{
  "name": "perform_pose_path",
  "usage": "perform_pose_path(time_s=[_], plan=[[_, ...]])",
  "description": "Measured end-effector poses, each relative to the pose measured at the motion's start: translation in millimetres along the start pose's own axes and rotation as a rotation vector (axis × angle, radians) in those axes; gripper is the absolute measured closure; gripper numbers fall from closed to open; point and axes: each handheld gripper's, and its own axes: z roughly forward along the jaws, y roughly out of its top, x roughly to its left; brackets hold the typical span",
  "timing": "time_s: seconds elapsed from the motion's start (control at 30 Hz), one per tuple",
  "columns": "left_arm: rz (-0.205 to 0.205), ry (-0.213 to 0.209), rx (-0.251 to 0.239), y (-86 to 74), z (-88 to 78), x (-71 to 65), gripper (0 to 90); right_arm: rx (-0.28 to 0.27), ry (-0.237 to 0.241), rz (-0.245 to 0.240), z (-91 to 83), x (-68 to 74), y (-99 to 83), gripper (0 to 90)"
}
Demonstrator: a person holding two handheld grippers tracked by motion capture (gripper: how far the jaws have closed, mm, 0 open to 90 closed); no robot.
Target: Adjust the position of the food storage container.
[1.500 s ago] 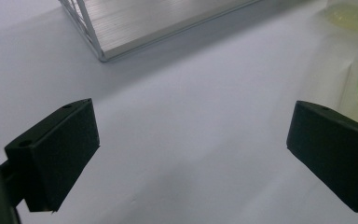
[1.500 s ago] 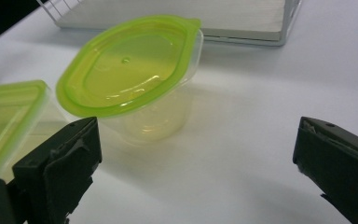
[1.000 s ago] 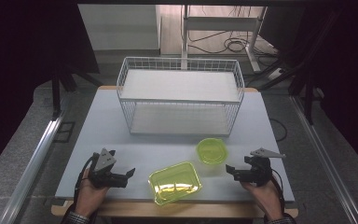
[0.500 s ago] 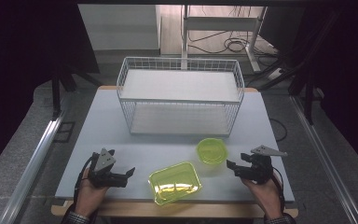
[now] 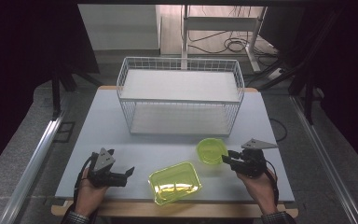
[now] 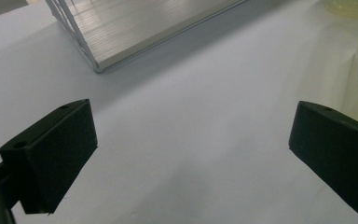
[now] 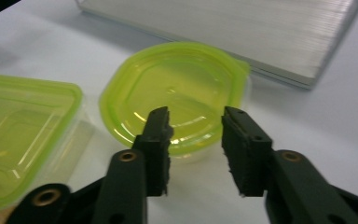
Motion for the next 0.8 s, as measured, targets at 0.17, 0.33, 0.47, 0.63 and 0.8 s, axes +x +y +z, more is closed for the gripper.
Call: perform_pose_path(time_s=[0.17,0.33,0.47,0.63,0.8], plan=[[0.002,0.002,-0.001,0.1,0.1,-0.4,0.6,0.022,0.028,-0.046,8.1,8.8,9.4,74.0],[0.001,0.003,-0.001,-0.1,0.4,-0.5,0.6,0.029,0.066,-0.073,18.3,15.8,20.5,85.3],[0.003,0.005,0.0,-0.2,0.5,-0.6,0.6,0.031,0.088,-0.084,24.8,19.9,25.1,88.7],[0.005,0.006,-0.025,0.6,-1.9,-0.9,0.8,0.039,0.103,-0.106,37.3,30.4,32.7,89.2],[0.007,0.01,-0.028,0.7,-1.9,-1.0,0.8,0.056,0.13,-0.139,52.1,44.2,39.8,89.3]])
